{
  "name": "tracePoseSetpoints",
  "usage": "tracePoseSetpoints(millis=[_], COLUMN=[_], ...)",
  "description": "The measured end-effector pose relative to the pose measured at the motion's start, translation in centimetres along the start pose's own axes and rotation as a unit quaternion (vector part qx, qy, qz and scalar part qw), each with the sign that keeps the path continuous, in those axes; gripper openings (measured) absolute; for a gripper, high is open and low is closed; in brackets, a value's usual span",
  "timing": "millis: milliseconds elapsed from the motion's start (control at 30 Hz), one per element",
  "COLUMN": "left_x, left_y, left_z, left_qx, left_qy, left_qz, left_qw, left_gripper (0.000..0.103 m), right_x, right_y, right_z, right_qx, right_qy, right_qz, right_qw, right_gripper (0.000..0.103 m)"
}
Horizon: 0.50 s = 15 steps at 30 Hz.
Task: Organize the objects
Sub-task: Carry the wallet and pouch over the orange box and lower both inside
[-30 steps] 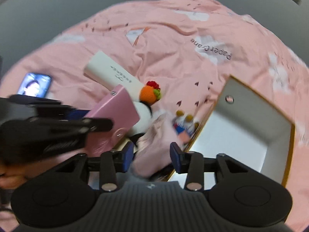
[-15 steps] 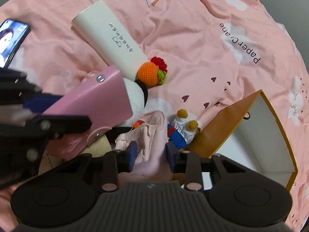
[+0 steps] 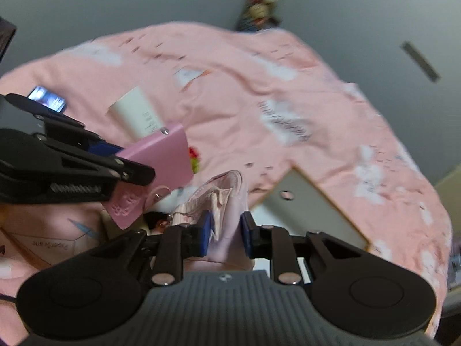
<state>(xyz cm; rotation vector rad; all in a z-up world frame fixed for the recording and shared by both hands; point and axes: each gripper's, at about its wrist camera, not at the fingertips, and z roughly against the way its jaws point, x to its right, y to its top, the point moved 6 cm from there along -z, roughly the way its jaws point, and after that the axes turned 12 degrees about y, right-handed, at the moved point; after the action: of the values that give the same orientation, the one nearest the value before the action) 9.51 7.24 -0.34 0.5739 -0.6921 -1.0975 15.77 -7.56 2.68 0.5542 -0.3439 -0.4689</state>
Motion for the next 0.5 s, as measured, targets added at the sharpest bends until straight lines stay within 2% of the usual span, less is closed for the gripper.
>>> tracePoseSetpoints(millis=[133,267,400,500], left_x=[3.5,7.6,10.5,11.7], left_y=[1.2,1.0,-0.9,-2.4], left_z=[0.4,-0.7,-4.0,-6.3], left_qx=[-0.004,-0.018,-0.078,-0.107], left_qy=[-0.044,-0.079,-0.103,-0.1], left_qz=[-0.027,-0.059,-0.072,-0.076], left_qw=[0.9987,0.995,0.9889,0.9863], left_gripper=[0.019,0.019,0.019,0.019], right_x=[3.0,5.8,7.9,8.5], right_y=[-2.2,-5.8,-9.9,-12.3], right_z=[2.2,2.2,0.5,-0.7], right_qx=[0.014,-0.005,-0.039,-0.052], right_qy=[-0.042,-0.066,-0.089,-0.1], right_qz=[-0.058,-0.114,-0.151,-0.161], right_qw=[0.997,0.991,0.984,0.98], right_gripper=[0.024,0.024,0.024,0.024])
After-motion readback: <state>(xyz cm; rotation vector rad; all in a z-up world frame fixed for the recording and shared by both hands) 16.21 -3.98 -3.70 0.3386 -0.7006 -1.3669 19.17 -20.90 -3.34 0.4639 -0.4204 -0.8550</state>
